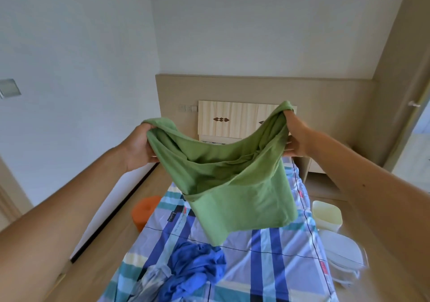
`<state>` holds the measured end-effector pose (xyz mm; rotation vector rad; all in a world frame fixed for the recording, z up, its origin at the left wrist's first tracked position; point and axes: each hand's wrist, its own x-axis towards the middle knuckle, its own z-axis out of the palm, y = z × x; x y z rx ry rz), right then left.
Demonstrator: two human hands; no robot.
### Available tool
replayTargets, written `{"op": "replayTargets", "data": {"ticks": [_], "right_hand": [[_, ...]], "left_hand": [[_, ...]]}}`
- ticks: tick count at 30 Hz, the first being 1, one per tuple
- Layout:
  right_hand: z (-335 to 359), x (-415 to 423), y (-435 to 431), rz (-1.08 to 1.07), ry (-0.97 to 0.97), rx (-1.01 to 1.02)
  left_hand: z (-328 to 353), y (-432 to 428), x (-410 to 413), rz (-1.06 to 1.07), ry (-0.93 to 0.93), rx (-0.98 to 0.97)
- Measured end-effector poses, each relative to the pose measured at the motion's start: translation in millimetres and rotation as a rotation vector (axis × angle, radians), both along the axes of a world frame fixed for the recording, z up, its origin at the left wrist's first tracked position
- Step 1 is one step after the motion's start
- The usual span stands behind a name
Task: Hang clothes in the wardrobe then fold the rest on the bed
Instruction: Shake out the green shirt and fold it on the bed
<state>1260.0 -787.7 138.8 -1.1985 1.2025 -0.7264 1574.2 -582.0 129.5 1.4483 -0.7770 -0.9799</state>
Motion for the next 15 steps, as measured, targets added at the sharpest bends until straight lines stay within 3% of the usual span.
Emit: {"op": "replayTargets", "data": {"ticks": [4, 8, 10, 13, 15], "right_hand": [[-1.9, -7.1, -6.3, -0.058, 0.168, -0.106], [6.8, -18.7, -9.0, -0.039, 0.540, -0.499], [13.2, -22.5, -5.7, -0.043, 0.674, -0.616], [18.4, -24.9, 1.4, -0.043, 0.960, -0.739], [19.6, -24.1, 4.0, -0.056, 1.048, -0.807]], "left_hand": [[-11.2, -1.3, -3.6, 0.046, 0.054, -0.154], [-11.2, -0.8, -8.7, 0.161, -0.002, -0.293], [-12.9, -2.4, -9.5, 0.306, -0.249, -0.359], [-13.1, 0.8, -11.8, 0.409, -0.830, -0.412], [-13.0, 2.0, -12.7, 0.309, -0.855, -0.418]]}}
